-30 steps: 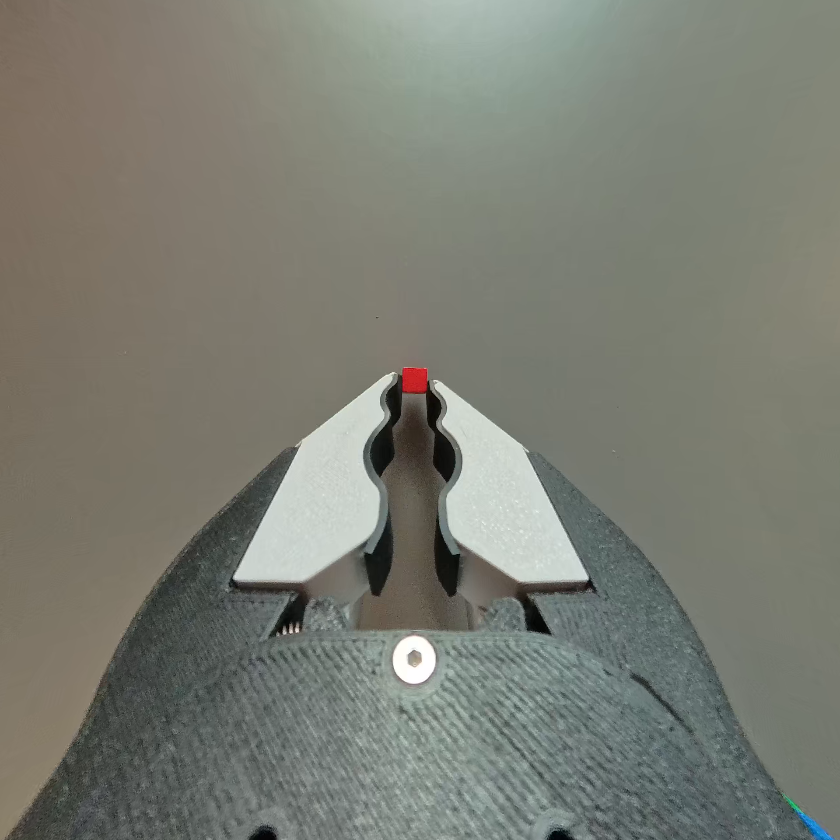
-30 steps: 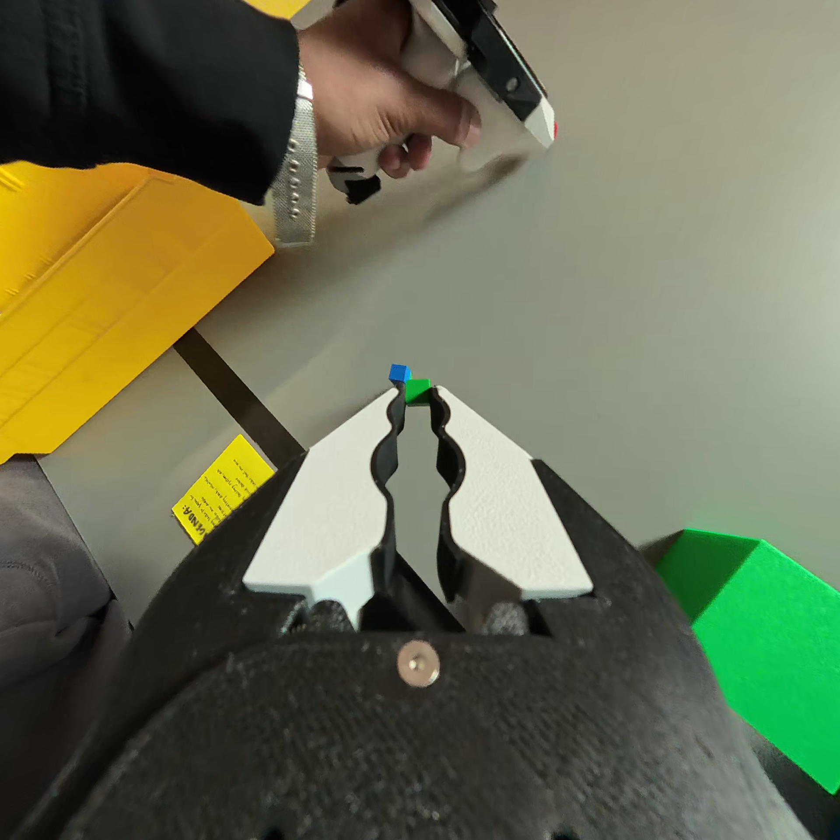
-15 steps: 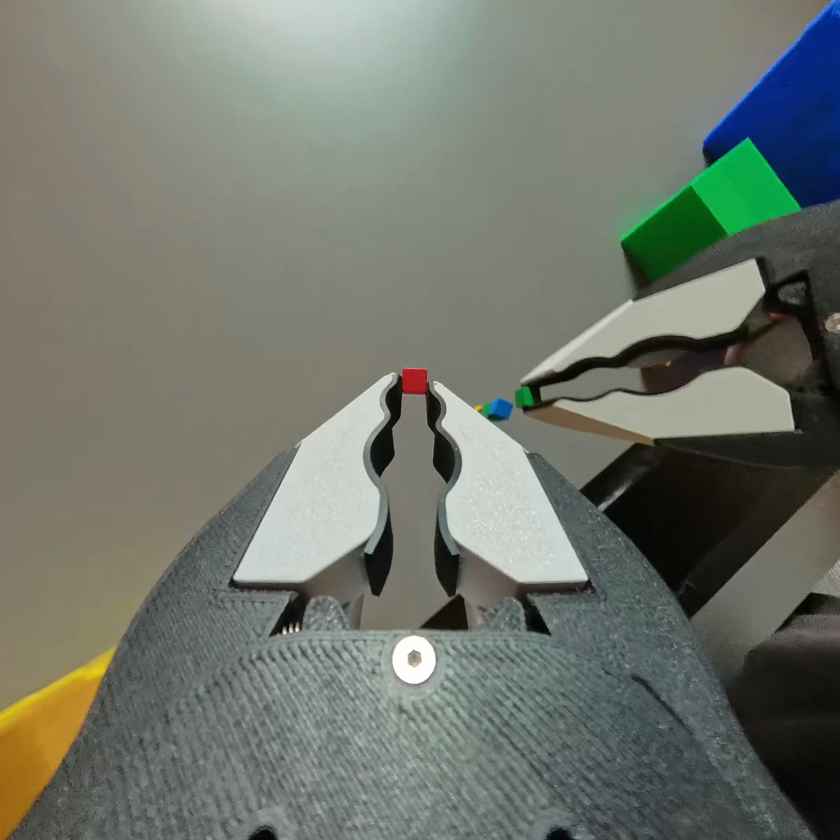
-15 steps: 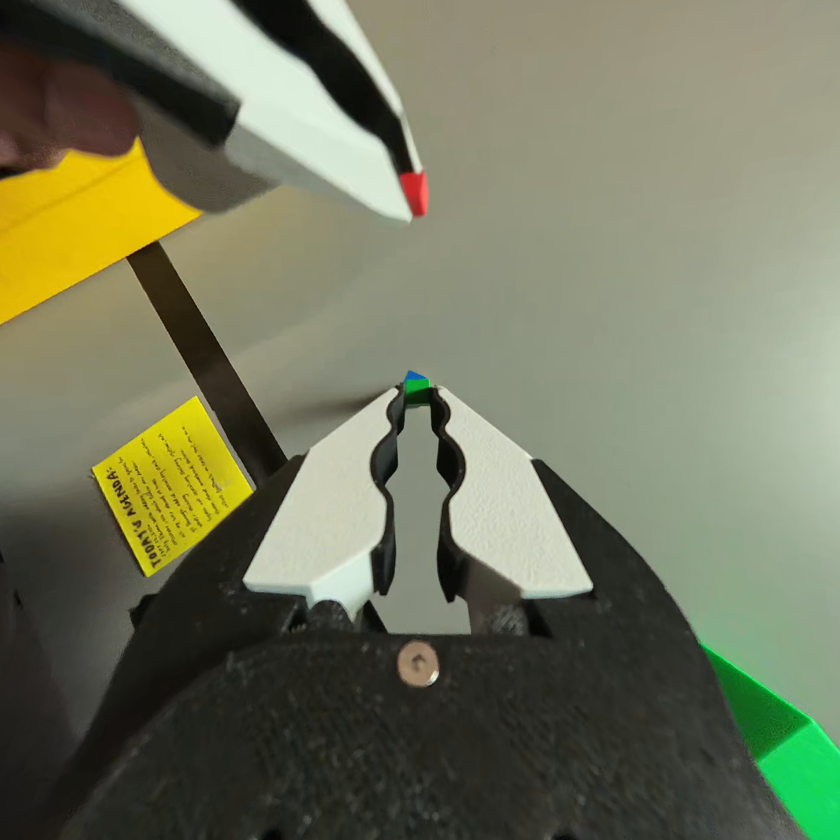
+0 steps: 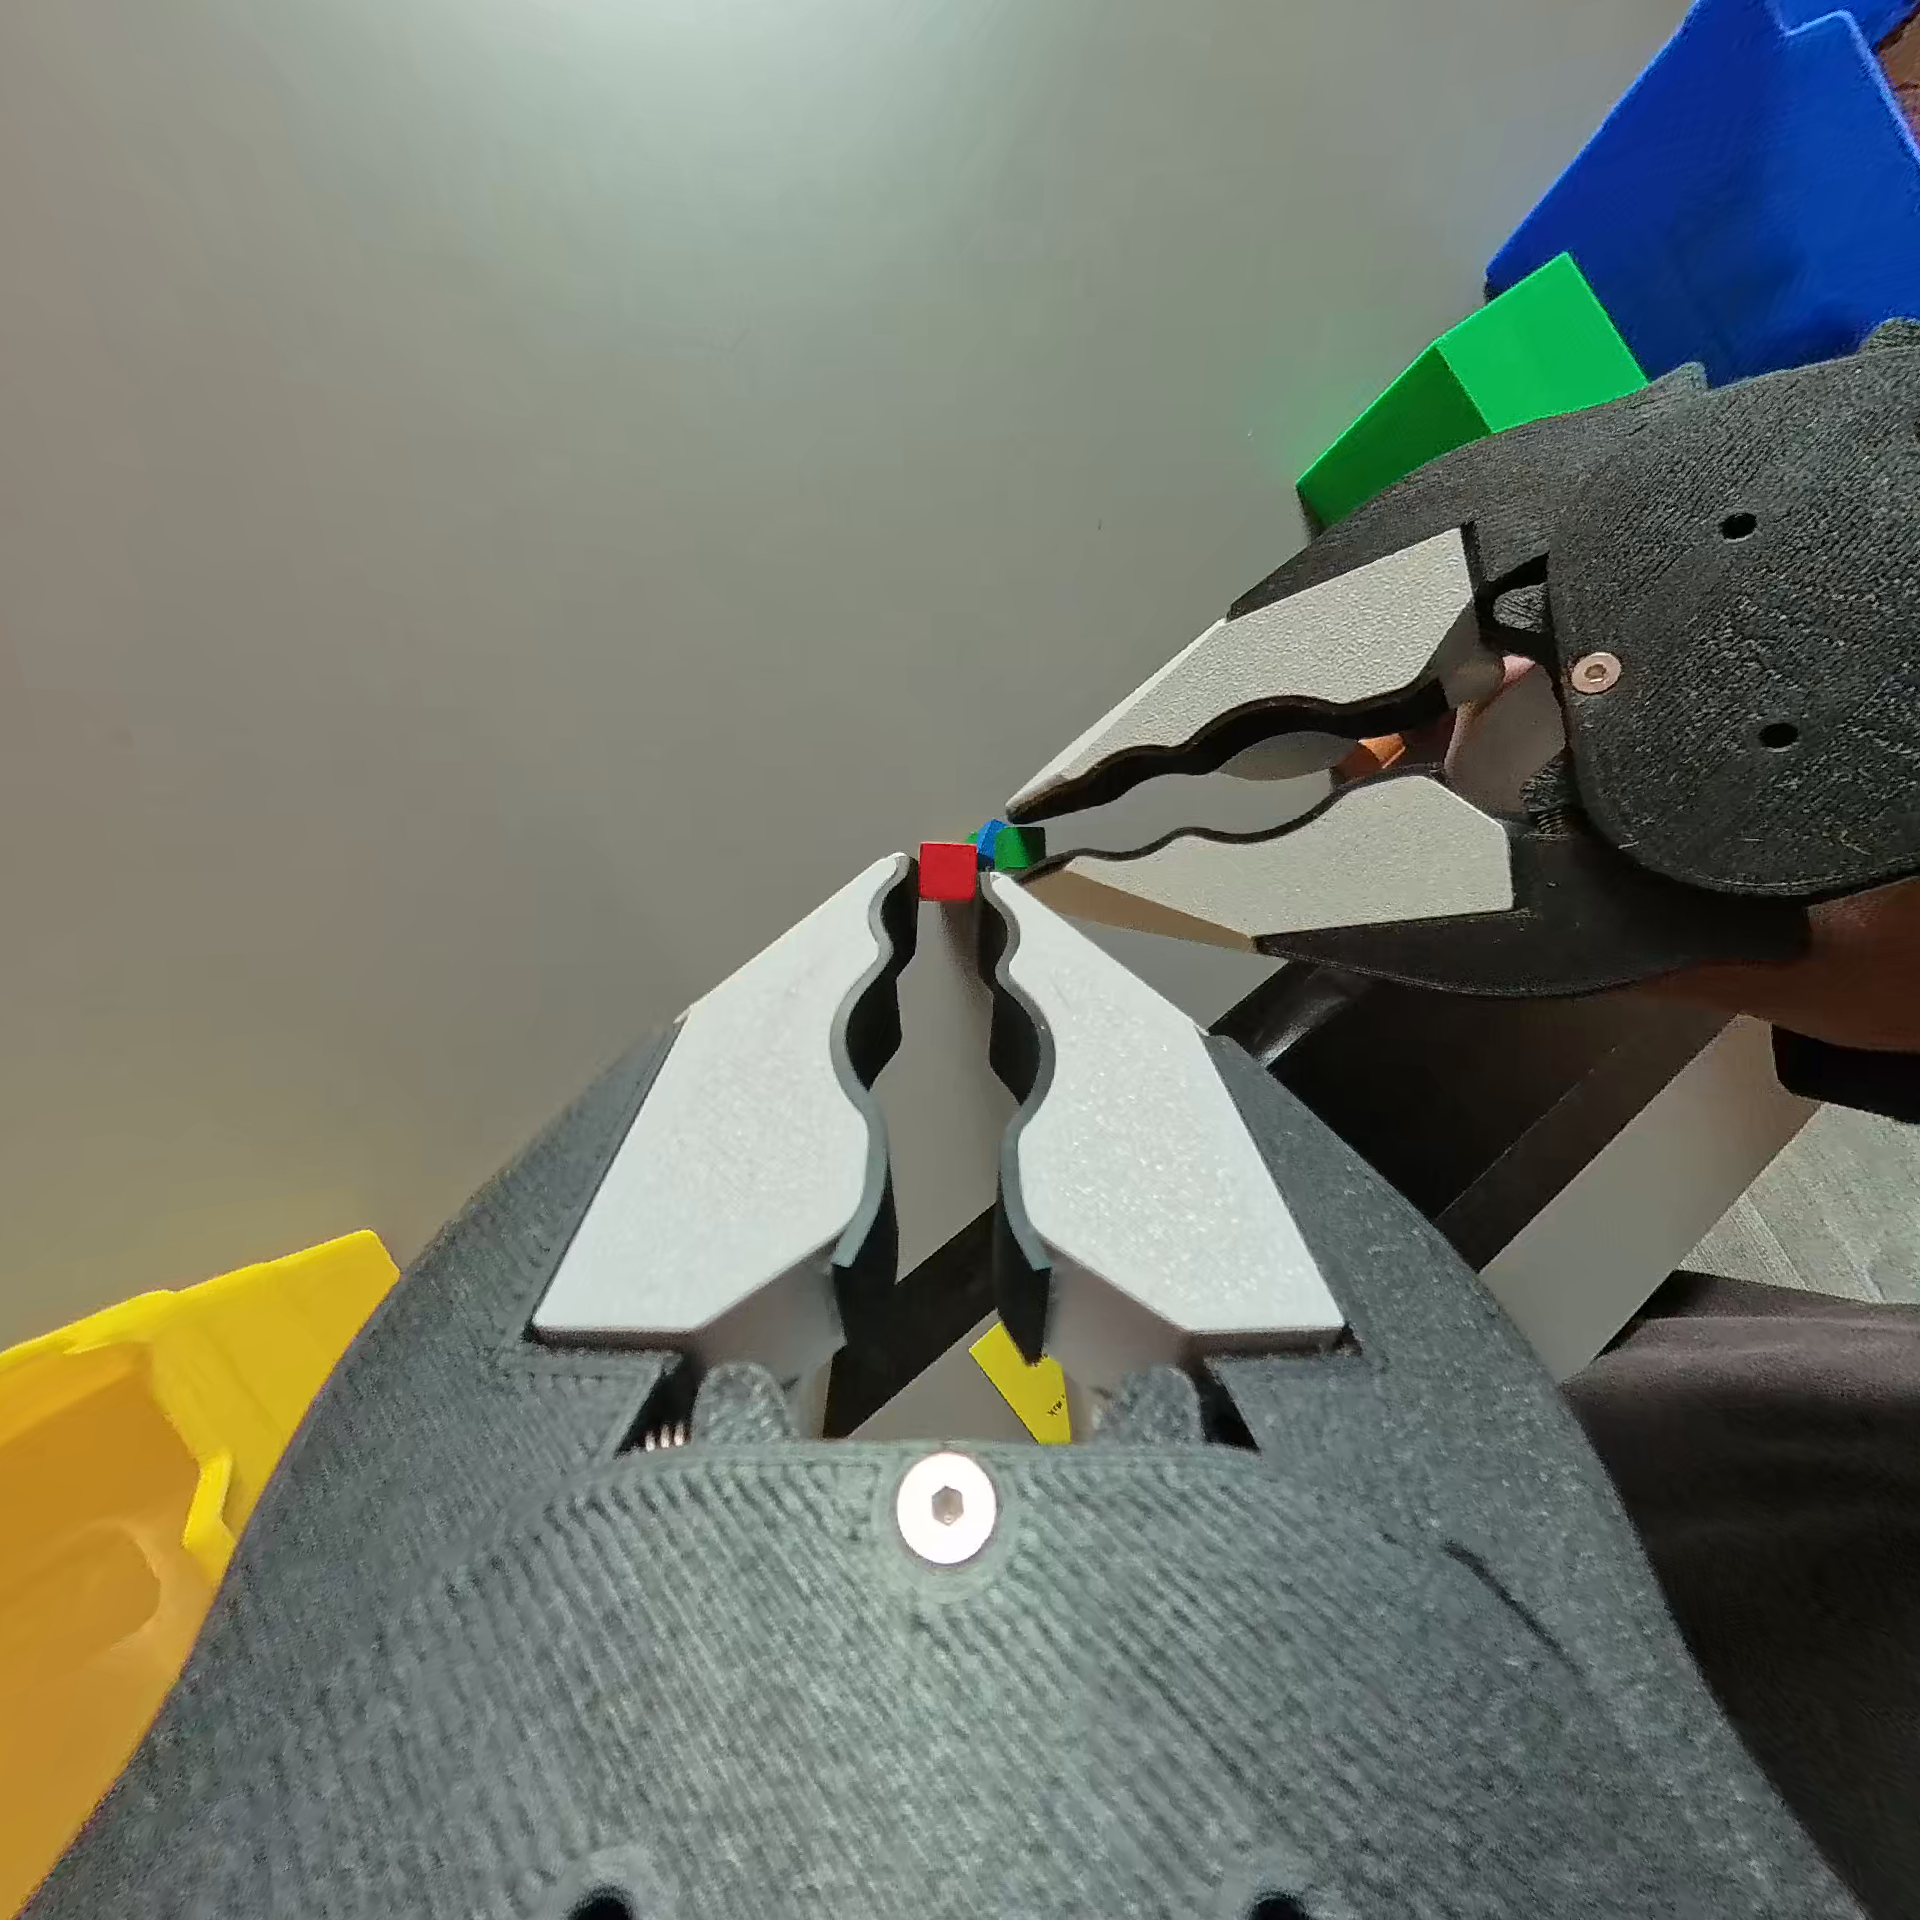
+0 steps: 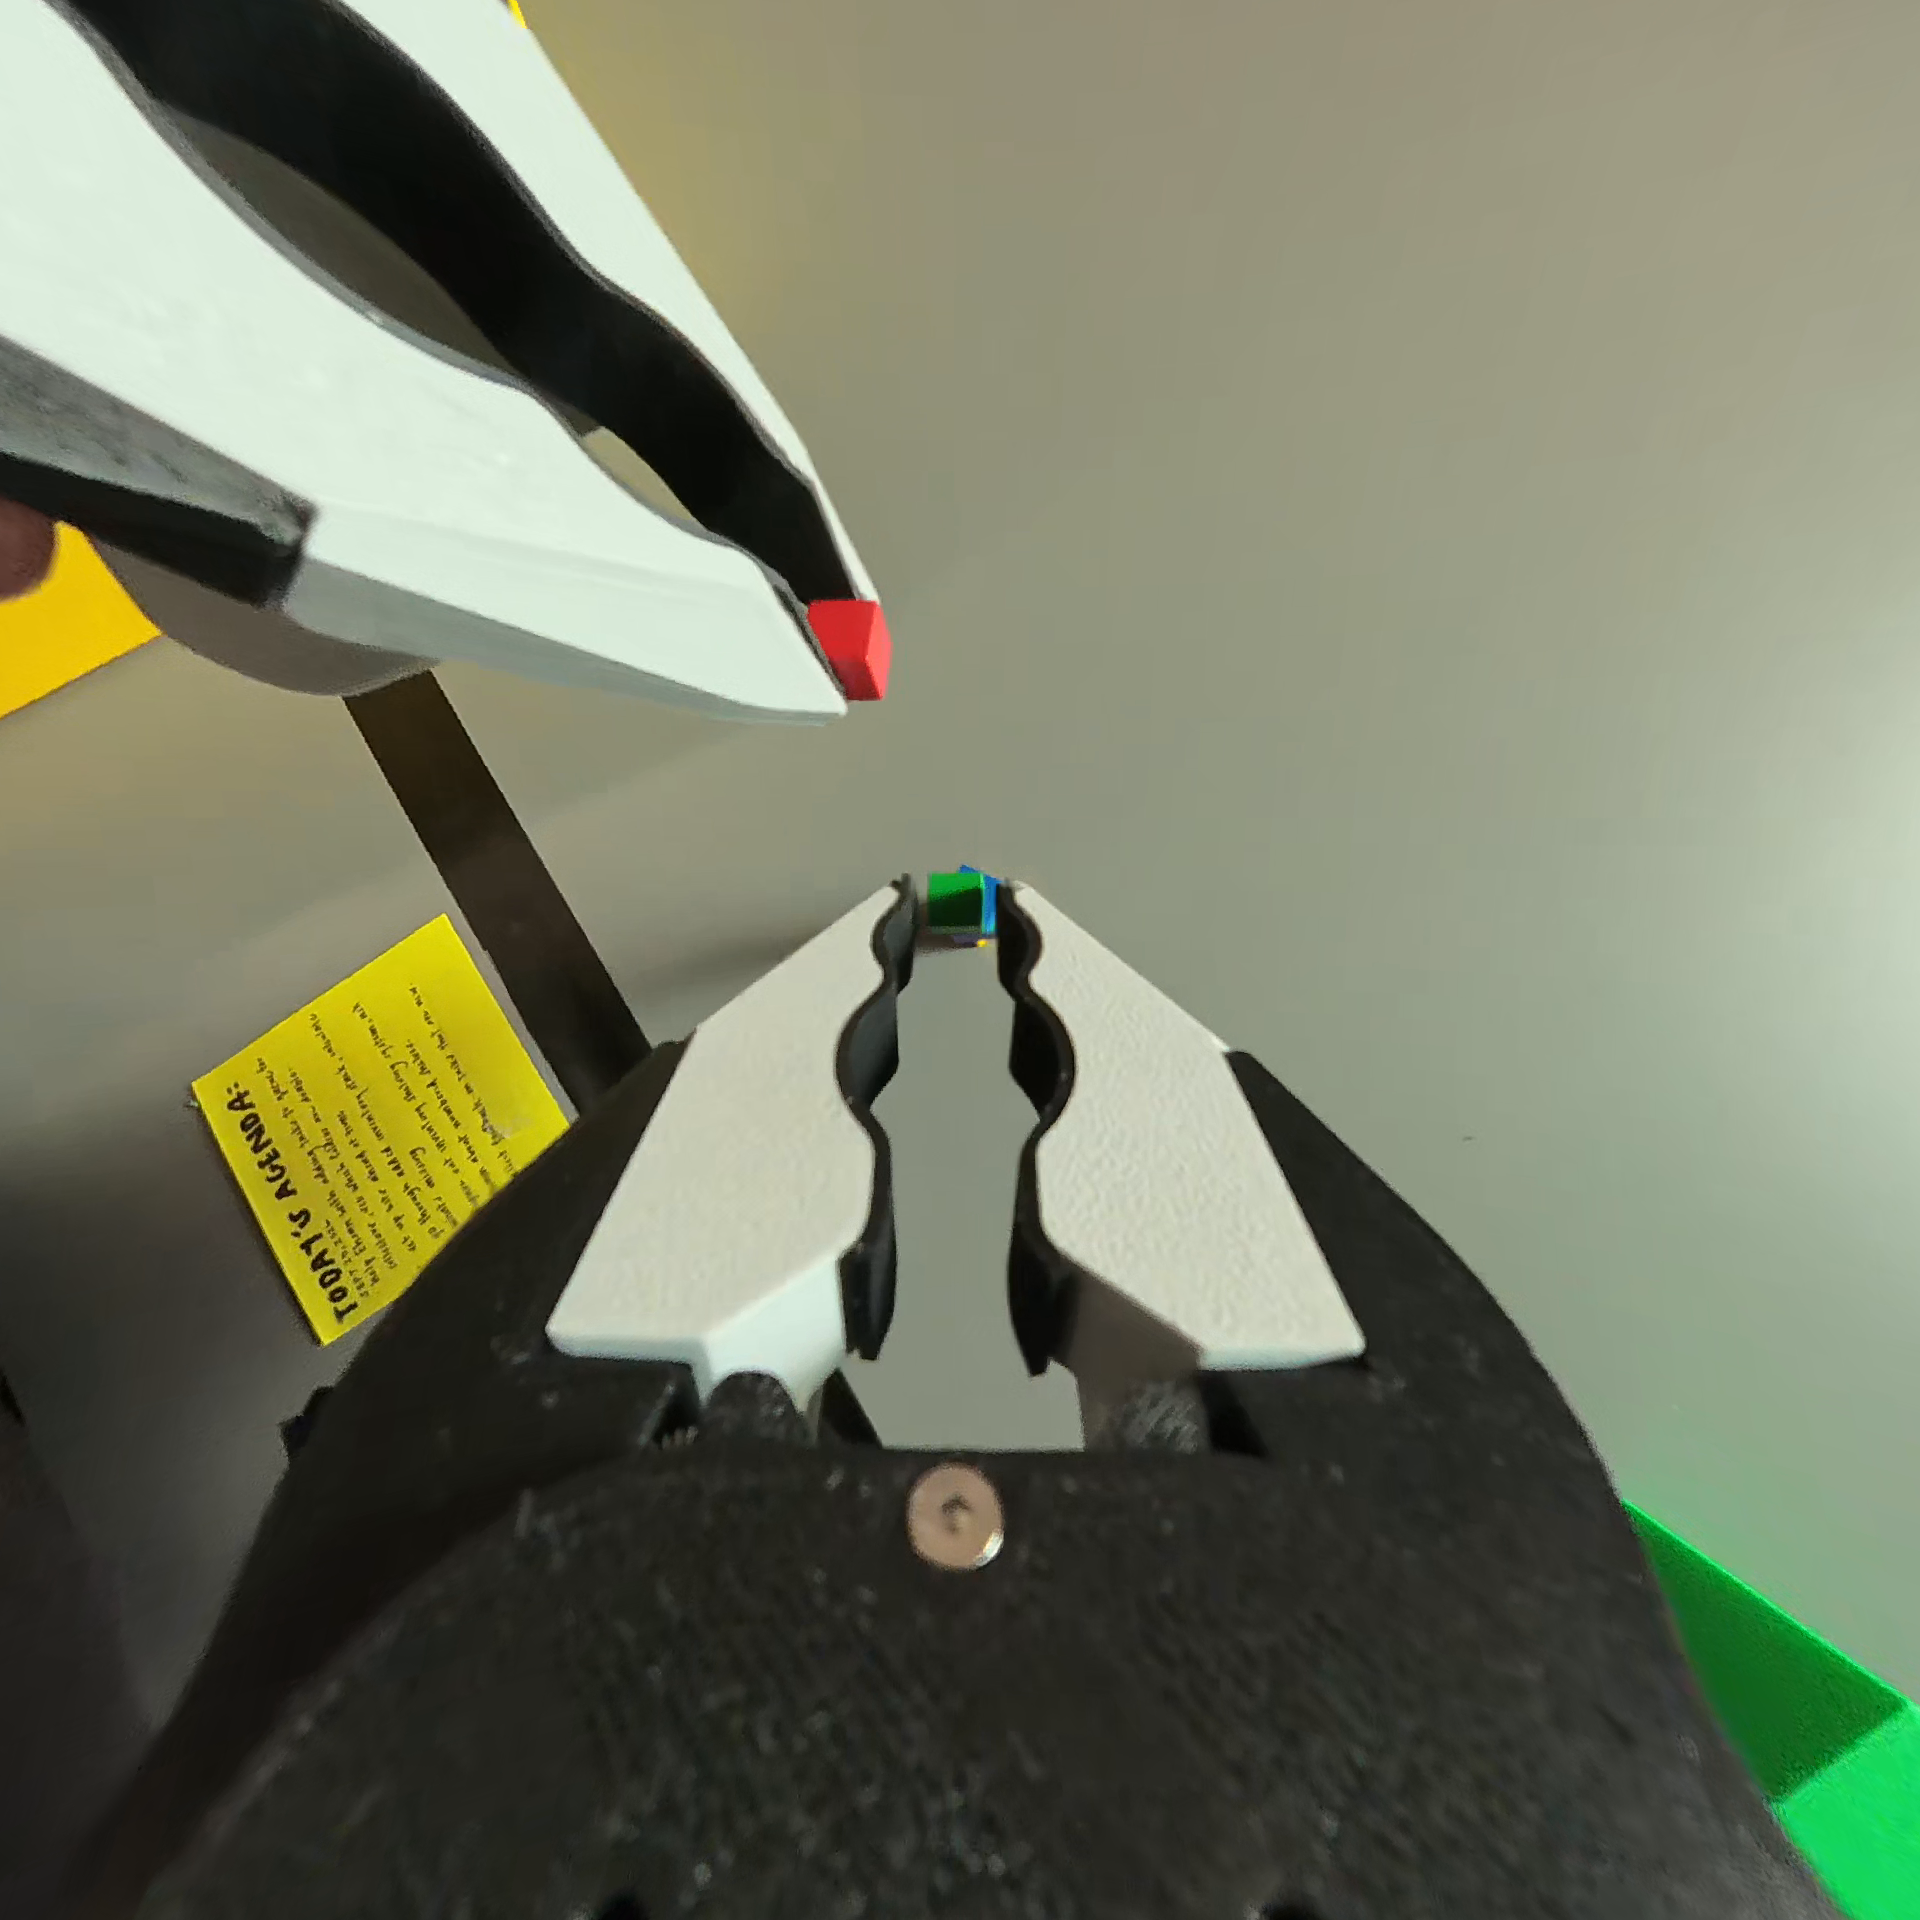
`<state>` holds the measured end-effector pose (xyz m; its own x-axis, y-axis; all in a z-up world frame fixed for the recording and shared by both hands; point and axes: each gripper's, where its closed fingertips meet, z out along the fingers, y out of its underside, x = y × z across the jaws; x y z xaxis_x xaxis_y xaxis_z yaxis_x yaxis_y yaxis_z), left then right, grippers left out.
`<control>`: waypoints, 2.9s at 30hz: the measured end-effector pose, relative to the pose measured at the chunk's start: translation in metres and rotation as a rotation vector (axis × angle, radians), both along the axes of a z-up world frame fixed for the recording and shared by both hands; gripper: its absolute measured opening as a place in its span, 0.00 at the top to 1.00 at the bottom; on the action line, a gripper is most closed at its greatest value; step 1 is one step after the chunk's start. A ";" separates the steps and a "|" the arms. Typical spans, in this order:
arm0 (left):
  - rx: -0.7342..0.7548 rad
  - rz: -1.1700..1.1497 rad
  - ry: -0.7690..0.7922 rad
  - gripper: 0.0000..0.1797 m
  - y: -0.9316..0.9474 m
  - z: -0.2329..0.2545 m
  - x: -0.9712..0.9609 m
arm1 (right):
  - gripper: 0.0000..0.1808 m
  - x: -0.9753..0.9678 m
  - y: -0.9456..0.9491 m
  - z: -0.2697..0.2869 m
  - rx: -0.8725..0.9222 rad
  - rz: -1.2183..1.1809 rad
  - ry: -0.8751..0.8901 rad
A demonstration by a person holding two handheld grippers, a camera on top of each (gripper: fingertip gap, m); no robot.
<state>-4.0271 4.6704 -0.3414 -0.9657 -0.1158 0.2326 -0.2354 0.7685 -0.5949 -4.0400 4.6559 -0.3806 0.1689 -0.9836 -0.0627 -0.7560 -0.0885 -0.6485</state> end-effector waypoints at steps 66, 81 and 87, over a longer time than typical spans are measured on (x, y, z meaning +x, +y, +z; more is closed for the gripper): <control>0.029 0.209 -0.008 0.88 -0.035 -0.040 0.063 | 0.95 -0.016 0.020 0.014 0.047 -0.079 -0.062; 0.091 0.119 -0.109 0.96 -0.056 -0.070 0.069 | 0.95 -0.019 -0.023 0.038 0.064 -0.180 -0.103; 0.018 0.088 -0.052 0.96 -0.031 -0.032 0.045 | 0.95 -0.007 -0.010 0.019 0.074 -0.108 -0.064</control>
